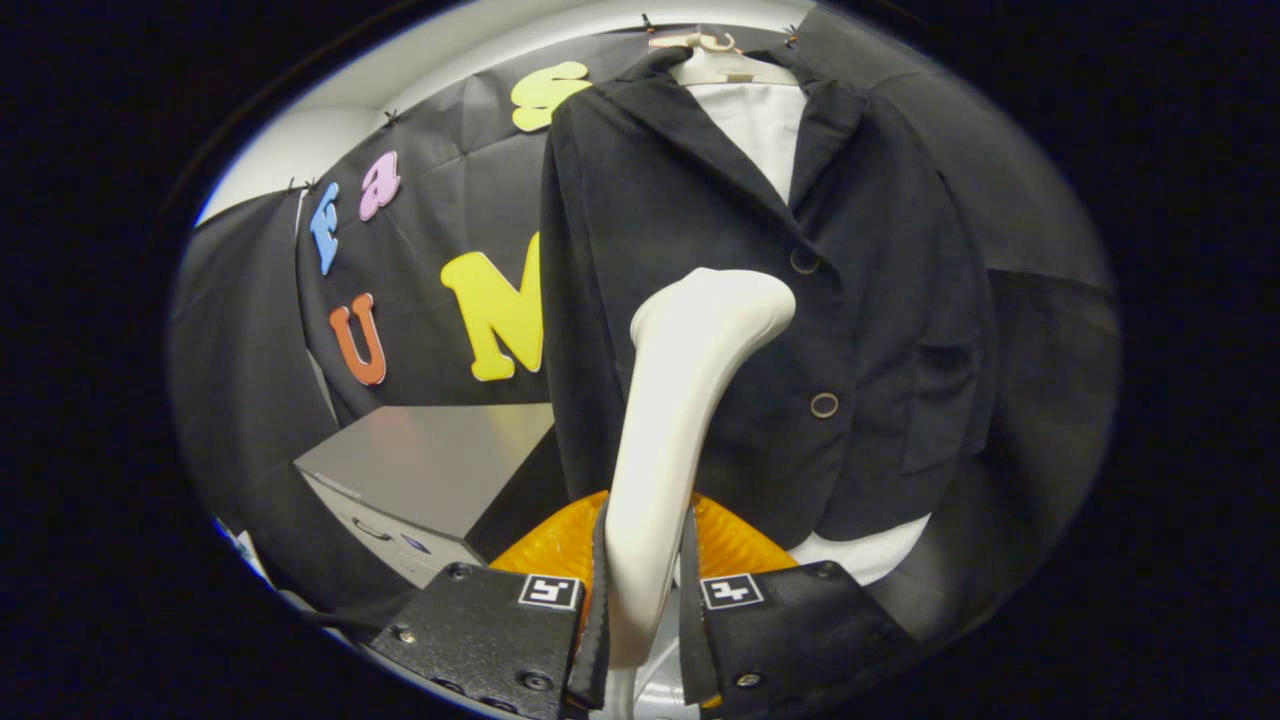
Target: Iron the clothes twice with a garment steamer, once on the left side and once on the right side.
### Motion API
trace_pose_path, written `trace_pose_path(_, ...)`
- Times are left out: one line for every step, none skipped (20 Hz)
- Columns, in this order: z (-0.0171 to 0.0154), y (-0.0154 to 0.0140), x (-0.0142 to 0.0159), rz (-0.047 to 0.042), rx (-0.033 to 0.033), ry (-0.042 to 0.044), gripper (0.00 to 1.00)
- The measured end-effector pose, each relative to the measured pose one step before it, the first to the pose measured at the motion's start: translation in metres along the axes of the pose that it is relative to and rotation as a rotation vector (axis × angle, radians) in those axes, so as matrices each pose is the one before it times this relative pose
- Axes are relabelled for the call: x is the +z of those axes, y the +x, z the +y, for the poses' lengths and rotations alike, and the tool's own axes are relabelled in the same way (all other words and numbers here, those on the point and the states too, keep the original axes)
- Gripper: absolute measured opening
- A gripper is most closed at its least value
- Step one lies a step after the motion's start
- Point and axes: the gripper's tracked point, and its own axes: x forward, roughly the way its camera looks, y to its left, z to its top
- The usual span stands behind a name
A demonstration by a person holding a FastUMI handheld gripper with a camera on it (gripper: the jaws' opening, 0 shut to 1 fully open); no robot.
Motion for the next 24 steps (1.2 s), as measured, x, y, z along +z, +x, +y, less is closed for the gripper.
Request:
trace_pose_path(-0.00100,0.00126,-0.00822,0.01180,0.00223,0.00294,0.31)
trace_pose_path(-0.00132,0.00091,-0.00760,0.01337,0.00091,0.00159,0.31)
trace_pose_path(-0.00131,0.00182,-0.00746,0.01188,-0.00122,0.00451,0.31)
trace_pose_path(-0.00132,0.00188,-0.00807,0.01486,-0.00041,0.00875,0.31)
trace_pose_path(-0.00234,0.00192,-0.00896,0.01335,0.00177,0.00828,0.31)
trace_pose_path(-0.00024,0.00252,-0.00845,0.01566,0.00003,0.00783,0.31)
trace_pose_path(-0.00219,0.00215,-0.00773,0.01346,-0.00328,0.00436,0.31)
trace_pose_path(-0.00315,0.00248,-0.00718,0.01221,-0.00492,0.00410,0.31)
trace_pose_path(-0.00382,0.00087,-0.00686,0.01066,-0.00413,0.00624,0.31)
trace_pose_path(-0.00290,0.00107,-0.00547,0.01014,-0.00232,0.00783,0.31)
trace_pose_path(-0.00192,0.00027,-0.00508,0.00928,-0.00296,0.00802,0.31)
trace_pose_path(-0.00211,0.00193,-0.00504,0.00982,-0.00287,0.00648,0.31)
trace_pose_path(-0.00277,0.00121,-0.00589,0.00866,-0.00136,0.00556,0.31)
trace_pose_path(-0.00234,0.00138,-0.00498,0.00803,0.00001,0.00577,0.31)
trace_pose_path(-0.00162,0.00213,-0.00417,0.00848,-0.00014,0.00656,0.31)
trace_pose_path(-0.00171,0.00368,-0.00386,0.00859,-0.00138,0.00489,0.31)
trace_pose_path(-0.00156,0.00111,-0.00493,0.00797,-0.00200,0.00342,0.31)
trace_pose_path(-0.00246,0.00173,-0.00445,0.00916,-0.00170,0.00315,0.31)
trace_pose_path(-0.00373,-0.00055,-0.00758,0.01038,-0.00093,0.00290,0.31)
trace_pose_path(-0.00273,0.00162,-0.00633,0.01014,-0.00144,0.00241,0.31)
trace_pose_path(-0.00152,0.00245,-0.00627,0.01226,-0.00275,0.00159,0.31)
trace_pose_path(-0.00219,0.00140,-0.00578,0.01058,-0.00182,0.00188,0.31)
trace_pose_path(-0.00177,0.00318,-0.00461,0.01117,-0.00151,0.00371,0.31)
trace_pose_path(-0.00176,0.00214,-0.00479,0.01053,-0.00183,0.00289,0.31)
